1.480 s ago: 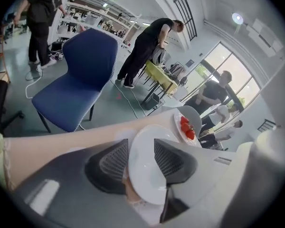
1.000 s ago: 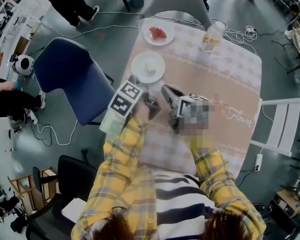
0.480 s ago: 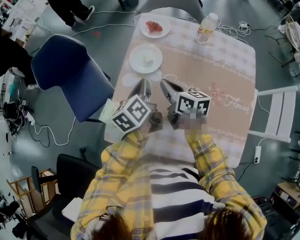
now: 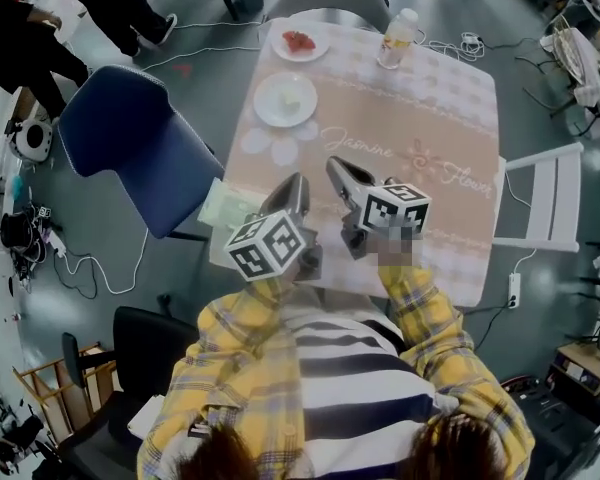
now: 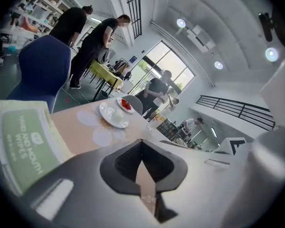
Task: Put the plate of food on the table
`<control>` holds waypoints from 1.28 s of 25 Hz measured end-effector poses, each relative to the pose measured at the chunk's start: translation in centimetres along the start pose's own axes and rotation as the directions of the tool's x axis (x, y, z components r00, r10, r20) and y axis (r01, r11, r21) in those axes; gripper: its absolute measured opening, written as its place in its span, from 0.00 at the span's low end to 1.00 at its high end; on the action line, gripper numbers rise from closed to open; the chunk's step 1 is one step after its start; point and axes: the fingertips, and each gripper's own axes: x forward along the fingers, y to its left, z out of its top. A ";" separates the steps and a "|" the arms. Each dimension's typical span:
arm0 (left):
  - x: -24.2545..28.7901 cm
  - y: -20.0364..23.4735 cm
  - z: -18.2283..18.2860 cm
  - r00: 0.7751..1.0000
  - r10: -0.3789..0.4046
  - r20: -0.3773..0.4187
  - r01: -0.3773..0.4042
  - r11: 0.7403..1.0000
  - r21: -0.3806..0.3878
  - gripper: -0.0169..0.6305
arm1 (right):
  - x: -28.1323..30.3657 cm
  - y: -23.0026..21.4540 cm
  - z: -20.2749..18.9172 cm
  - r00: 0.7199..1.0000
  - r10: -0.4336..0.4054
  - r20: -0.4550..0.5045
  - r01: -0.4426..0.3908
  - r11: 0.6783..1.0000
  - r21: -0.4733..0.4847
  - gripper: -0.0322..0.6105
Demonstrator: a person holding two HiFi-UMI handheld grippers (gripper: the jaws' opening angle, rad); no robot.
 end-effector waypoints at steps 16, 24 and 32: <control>-6.8 -2.2 -3.9 0.970 -0.200 -0.142 0.226 0.953 0.204 0.02 | -8.6 1.7 -5.6 0.996 -0.090 0.022 0.091 0.995 -0.050 0.05; -9.3 -1.0 -6.1 0.950 -0.228 -0.214 0.275 0.933 0.230 0.02 | -11.3 2.0 -8.6 0.993 -0.119 0.009 0.119 0.992 -0.051 0.05; -10.7 -0.4 -7.3 0.941 -0.225 -0.253 0.289 0.923 0.254 0.02 | -12.0 3.1 -10.5 0.992 -0.123 -0.011 0.122 0.990 -0.069 0.05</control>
